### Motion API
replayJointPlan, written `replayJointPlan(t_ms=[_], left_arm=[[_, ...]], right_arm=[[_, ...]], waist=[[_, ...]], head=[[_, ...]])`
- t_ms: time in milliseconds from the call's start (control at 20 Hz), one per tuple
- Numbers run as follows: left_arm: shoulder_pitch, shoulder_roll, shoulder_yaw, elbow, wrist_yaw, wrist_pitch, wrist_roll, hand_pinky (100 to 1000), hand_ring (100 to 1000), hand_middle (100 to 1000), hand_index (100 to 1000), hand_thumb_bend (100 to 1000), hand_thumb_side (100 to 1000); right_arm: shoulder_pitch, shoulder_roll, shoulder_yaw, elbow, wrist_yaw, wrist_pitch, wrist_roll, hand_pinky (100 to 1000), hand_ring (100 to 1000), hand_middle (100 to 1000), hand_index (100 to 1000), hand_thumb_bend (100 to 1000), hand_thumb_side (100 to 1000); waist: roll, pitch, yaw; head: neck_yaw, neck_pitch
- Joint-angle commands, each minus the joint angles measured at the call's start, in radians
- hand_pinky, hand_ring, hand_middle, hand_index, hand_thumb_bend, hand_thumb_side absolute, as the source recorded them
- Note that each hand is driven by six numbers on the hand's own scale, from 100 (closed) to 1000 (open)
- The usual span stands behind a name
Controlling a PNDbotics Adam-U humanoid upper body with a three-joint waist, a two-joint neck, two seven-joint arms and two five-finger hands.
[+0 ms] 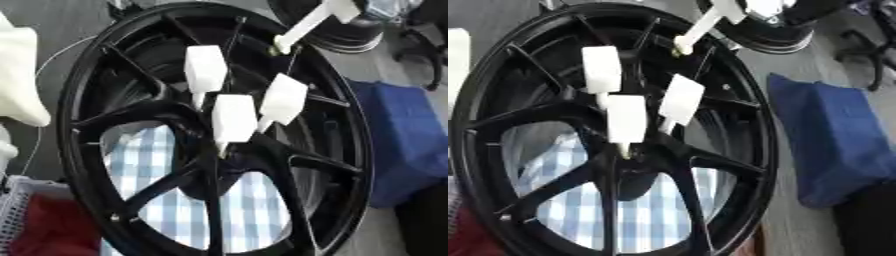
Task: Pull the pin out of the wheel hub.
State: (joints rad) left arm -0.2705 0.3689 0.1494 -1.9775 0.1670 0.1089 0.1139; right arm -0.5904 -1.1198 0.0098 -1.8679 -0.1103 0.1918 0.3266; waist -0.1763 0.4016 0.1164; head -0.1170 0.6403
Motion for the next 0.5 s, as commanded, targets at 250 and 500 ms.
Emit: replayJointPlan(t_ms=[250, 500], left_arm=[[0.002, 0.012, 0.026, -0.022, -0.01, -0.015, 0.027, 670, 648, 644, 740, 142, 847], [0.001, 0.009, 0.033, -0.022, -0.012, -0.028, 0.039, 670, 648, 645, 741, 135, 842]], right_arm=[[0.297, -0.023, -0.255, 0.037, 0.007, -0.021, -0.248, 721, 535, 341, 530, 100, 100], [0.465, 0.113, -0.354, 0.008, 0.104, -0.003, -0.368, 777, 625, 423, 623, 100, 172]], waist=[[0.051, -0.011, -0.043], [0.088, -0.004, -0.061]], head=[[0.066, -0.016], [0.092, -0.014]])
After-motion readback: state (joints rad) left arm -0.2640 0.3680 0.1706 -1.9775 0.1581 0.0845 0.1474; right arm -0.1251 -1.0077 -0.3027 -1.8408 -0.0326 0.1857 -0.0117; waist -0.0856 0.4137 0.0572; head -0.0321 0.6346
